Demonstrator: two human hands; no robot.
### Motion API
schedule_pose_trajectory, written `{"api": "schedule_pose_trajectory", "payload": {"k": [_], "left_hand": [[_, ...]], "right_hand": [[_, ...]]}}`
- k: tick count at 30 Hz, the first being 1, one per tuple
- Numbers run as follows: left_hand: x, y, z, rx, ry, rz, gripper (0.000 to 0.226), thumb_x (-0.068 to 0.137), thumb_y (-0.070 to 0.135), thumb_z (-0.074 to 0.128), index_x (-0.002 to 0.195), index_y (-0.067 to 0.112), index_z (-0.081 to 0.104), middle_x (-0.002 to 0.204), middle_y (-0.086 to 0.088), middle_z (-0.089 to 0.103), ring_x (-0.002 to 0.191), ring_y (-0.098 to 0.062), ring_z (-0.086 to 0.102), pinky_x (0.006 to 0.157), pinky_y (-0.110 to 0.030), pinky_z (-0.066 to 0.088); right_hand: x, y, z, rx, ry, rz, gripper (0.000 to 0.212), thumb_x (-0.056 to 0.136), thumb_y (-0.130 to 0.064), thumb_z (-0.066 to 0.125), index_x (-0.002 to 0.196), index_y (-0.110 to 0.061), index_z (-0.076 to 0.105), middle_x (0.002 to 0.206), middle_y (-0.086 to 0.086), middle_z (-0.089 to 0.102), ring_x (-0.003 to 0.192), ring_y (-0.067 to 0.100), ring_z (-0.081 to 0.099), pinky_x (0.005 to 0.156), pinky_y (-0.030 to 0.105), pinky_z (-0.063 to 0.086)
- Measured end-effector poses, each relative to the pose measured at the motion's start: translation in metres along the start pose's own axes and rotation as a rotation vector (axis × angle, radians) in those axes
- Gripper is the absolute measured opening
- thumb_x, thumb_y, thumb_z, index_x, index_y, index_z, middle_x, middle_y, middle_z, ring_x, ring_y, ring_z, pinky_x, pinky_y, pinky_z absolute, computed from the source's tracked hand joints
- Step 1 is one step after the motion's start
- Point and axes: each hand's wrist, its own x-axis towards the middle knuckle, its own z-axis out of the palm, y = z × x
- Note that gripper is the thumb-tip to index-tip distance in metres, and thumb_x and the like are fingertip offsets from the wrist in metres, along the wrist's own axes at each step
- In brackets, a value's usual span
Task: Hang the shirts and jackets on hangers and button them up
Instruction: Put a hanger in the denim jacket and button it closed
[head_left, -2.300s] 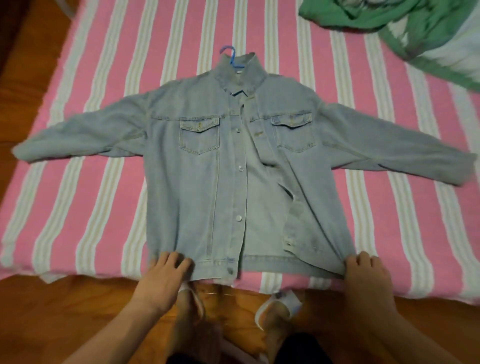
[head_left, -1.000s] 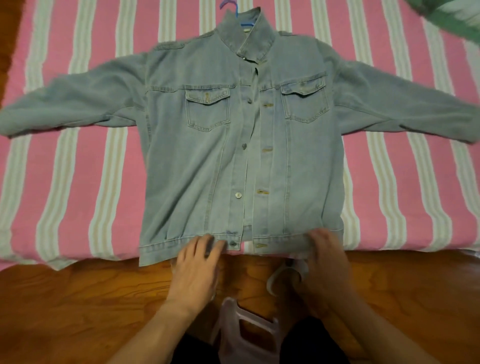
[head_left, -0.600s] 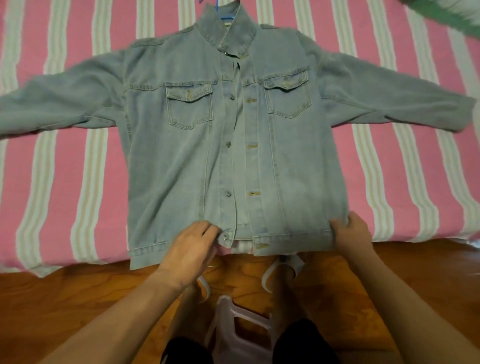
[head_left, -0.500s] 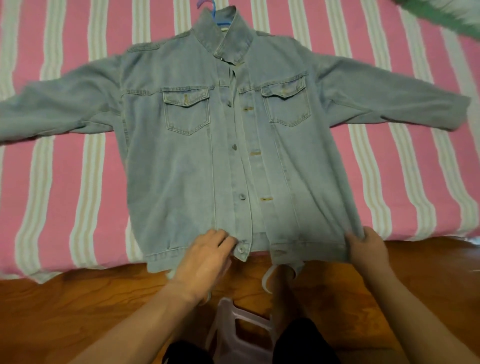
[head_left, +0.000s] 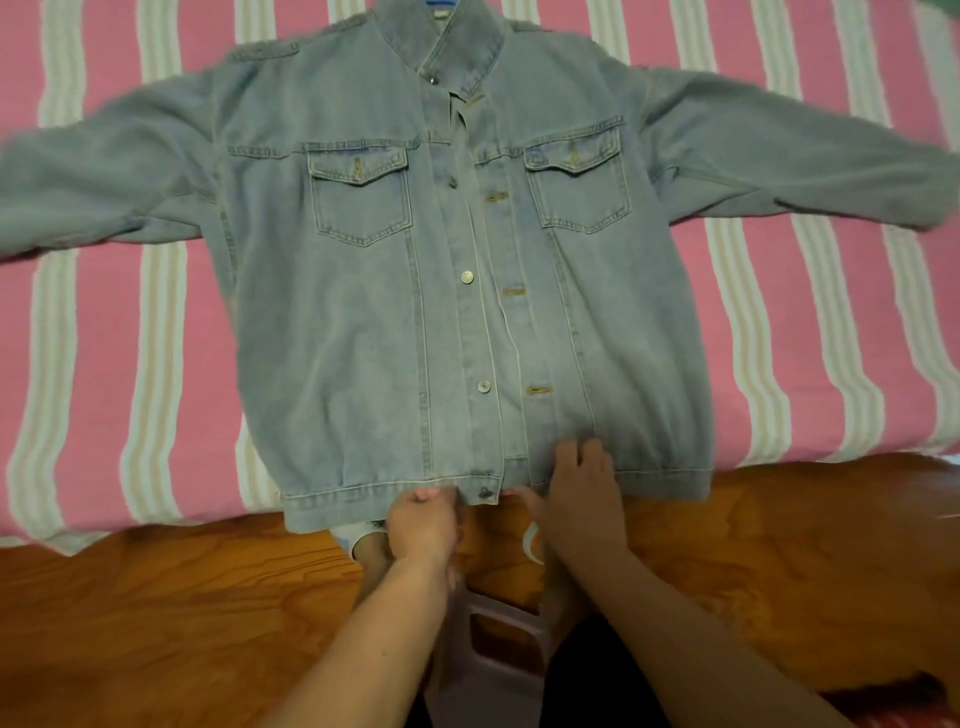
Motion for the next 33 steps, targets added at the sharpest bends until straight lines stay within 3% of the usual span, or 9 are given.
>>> {"api": "schedule_pose_trajectory", "payload": {"k": [4,9,12,16,20,24,27,29,33], "left_hand": [[-0.027,0.000,0.014,-0.173,-0.181,-0.356,0.017,0.100,0.032,0.062,0.099,0.016,0.066,0.082,-0.005,0.059,0.070,-0.018,0.053,0.056,-0.030,0.043],[-0.029,-0.010,0.025,-0.356,-0.109,-0.312,0.012,0.103,0.020,0.058,0.105,0.011,0.066,0.078,-0.003,0.063,0.068,-0.014,0.057,0.057,-0.027,0.045],[-0.030,-0.018,0.025,-0.388,-0.124,-0.297,0.015,0.102,0.015,0.059,0.113,0.009,0.066,0.079,-0.002,0.067,0.069,-0.011,0.063,0.061,-0.024,0.050],[-0.032,-0.026,0.022,-0.539,-0.202,-0.230,0.019,0.100,0.008,0.059,0.119,0.007,0.062,0.104,-0.009,0.073,0.097,-0.018,0.072,0.080,-0.027,0.055],[-0.035,-0.032,0.018,-0.552,-0.246,-0.170,0.017,0.098,0.004,0.061,0.114,0.006,0.061,0.101,-0.011,0.075,0.100,-0.021,0.073,0.089,-0.031,0.057],[-0.044,-0.035,0.013,-0.498,-0.111,-0.045,0.009,0.095,0.003,0.066,0.092,0.008,0.058,0.076,-0.006,0.073,0.078,-0.014,0.071,0.079,-0.026,0.058],[-0.050,-0.043,0.014,-0.436,0.074,0.091,0.012,0.092,0.000,0.069,0.090,0.007,0.059,0.076,-0.012,0.069,0.072,-0.020,0.067,0.075,-0.034,0.058],[-0.053,-0.045,0.019,-0.379,0.188,0.203,0.020,0.089,-0.001,0.072,0.087,0.010,0.055,0.073,-0.014,0.062,0.072,-0.026,0.062,0.078,-0.047,0.056],[-0.060,-0.048,0.031,-0.305,0.119,0.413,0.026,0.092,-0.005,0.066,0.099,0.010,0.046,0.073,-0.013,0.045,0.068,-0.022,0.050,0.065,-0.023,0.050]], "right_hand": [[-0.005,-0.002,0.012,-0.182,0.135,-0.023,0.046,0.081,-0.046,0.071,0.107,-0.021,0.043,0.106,0.007,0.043,0.094,0.024,0.045,0.077,0.039,0.047],[-0.002,-0.001,0.009,-0.200,0.150,-0.027,0.037,0.077,-0.022,0.068,0.104,-0.020,0.043,0.101,0.008,0.043,0.088,0.026,0.044,0.075,0.041,0.042],[-0.009,0.009,0.010,-0.279,0.070,-0.125,0.058,0.062,-0.021,0.080,0.109,-0.020,0.045,0.104,0.009,0.042,0.091,0.028,0.043,0.081,0.044,0.042],[0.003,0.032,0.008,-0.434,0.063,-0.393,0.084,0.045,-0.026,0.089,0.119,-0.019,0.050,0.116,0.015,0.042,0.101,0.034,0.045,0.093,0.049,0.037],[0.020,0.045,0.000,-0.519,0.131,-0.685,0.058,0.066,-0.021,0.074,0.121,-0.015,0.056,0.127,0.018,0.048,0.113,0.039,0.050,0.102,0.052,0.036],[0.024,0.035,-0.022,-0.330,0.113,-0.714,0.027,0.083,-0.021,0.043,0.100,-0.012,0.063,0.104,0.010,0.059,0.096,0.030,0.054,0.087,0.044,0.048],[0.022,0.039,-0.031,-0.027,0.169,-0.621,0.013,0.080,-0.011,0.063,0.092,-0.011,0.068,0.089,0.005,0.056,0.079,0.023,0.053,0.062,0.033,0.052],[0.015,0.042,-0.034,0.125,0.171,-0.509,0.021,0.085,-0.008,0.068,0.105,-0.014,0.073,0.093,0.000,0.056,0.082,0.018,0.054,0.064,0.020,0.041],[-0.003,0.049,-0.032,0.483,0.043,-0.210,0.020,0.088,-0.022,0.075,0.107,-0.025,0.068,0.095,-0.019,0.059,0.088,0.001,0.056,0.073,0.011,0.037]]}}
